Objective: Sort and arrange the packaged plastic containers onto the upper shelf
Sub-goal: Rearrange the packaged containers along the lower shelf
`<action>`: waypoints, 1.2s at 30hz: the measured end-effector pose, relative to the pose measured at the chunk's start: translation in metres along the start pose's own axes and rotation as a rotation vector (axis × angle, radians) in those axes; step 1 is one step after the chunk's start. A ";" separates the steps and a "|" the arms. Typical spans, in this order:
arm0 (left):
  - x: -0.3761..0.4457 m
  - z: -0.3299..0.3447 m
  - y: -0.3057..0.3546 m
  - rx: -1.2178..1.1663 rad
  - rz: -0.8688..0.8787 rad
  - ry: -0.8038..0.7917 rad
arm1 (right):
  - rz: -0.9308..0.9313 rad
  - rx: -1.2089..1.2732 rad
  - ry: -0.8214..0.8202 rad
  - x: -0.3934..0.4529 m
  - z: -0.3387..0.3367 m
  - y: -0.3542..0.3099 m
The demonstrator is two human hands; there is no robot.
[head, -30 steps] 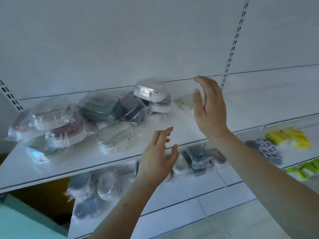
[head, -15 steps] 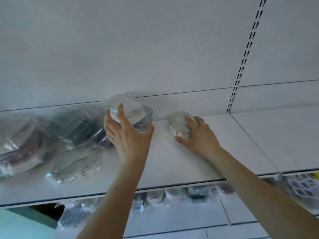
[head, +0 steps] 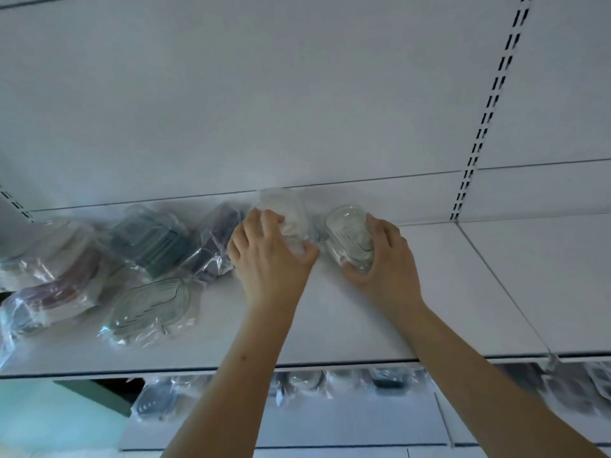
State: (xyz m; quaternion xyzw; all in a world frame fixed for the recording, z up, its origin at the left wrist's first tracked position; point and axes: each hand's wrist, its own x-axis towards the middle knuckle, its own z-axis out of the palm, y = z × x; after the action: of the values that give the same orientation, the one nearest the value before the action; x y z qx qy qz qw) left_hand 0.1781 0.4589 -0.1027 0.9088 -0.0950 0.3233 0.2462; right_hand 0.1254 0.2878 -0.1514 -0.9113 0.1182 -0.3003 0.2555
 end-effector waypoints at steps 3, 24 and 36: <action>-0.007 0.005 0.001 0.034 -0.012 0.016 | 0.015 0.003 0.008 0.001 0.002 0.001; -0.054 -0.062 -0.055 -0.373 0.116 -0.048 | -0.063 0.113 0.089 -0.010 -0.028 -0.011; -0.155 -0.146 -0.149 -0.474 0.327 -0.084 | -0.096 0.130 0.257 -0.161 -0.027 -0.102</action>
State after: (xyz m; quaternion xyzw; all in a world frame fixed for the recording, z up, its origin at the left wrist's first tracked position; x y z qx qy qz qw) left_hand 0.0288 0.6635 -0.1609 0.8111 -0.3232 0.2897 0.3920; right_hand -0.0126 0.4221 -0.1569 -0.8515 0.0865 -0.4336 0.2819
